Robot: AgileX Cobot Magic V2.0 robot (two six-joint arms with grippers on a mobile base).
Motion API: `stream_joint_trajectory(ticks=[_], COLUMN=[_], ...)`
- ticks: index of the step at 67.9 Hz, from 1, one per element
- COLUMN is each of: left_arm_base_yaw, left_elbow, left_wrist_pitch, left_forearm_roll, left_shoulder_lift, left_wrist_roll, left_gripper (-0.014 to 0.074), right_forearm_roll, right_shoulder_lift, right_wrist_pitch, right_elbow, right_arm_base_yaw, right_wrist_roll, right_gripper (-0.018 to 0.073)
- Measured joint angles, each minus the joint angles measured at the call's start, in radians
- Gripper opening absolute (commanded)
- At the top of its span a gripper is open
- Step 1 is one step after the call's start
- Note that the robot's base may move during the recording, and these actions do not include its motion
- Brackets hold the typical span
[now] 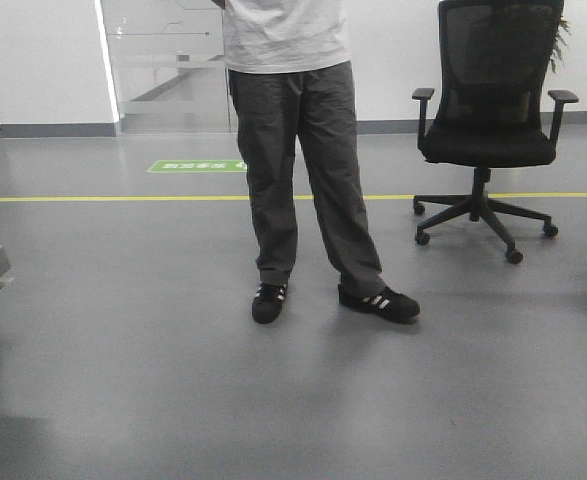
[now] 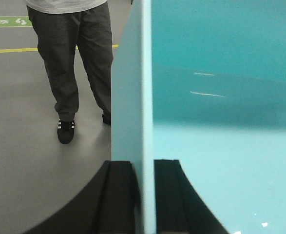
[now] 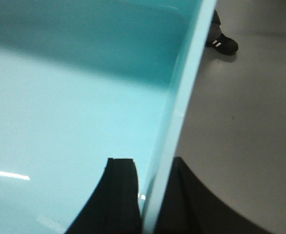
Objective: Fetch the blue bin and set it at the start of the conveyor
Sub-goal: 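Drive the base across the floor carrying the teal bin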
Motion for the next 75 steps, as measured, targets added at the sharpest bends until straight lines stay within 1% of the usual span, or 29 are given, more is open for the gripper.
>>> stream_joint_trajectory(ticks=[54,75], left_arm_base_yaw=[0.0,0.0], left_elbow=[0.0,0.0], left_wrist_pitch=[-0.002,-0.01], left_forearm_roll=[0.0,0.0], left_shoulder_lift=[0.0,0.0], left_wrist_roll=[0.0,0.0], left_gripper=[-0.0111,-0.0111], right_forearm_roll=[0.0,0.0], right_shoulder_lift=[0.0,0.0], right_wrist_pitch=[-0.002,-0.06], right_elbow=[0.0,0.0], right_arm_base_yaw=[0.0,0.0], right_wrist_roll=[0.0,-0.002], right_gripper=[-0.0153,-0.0153])
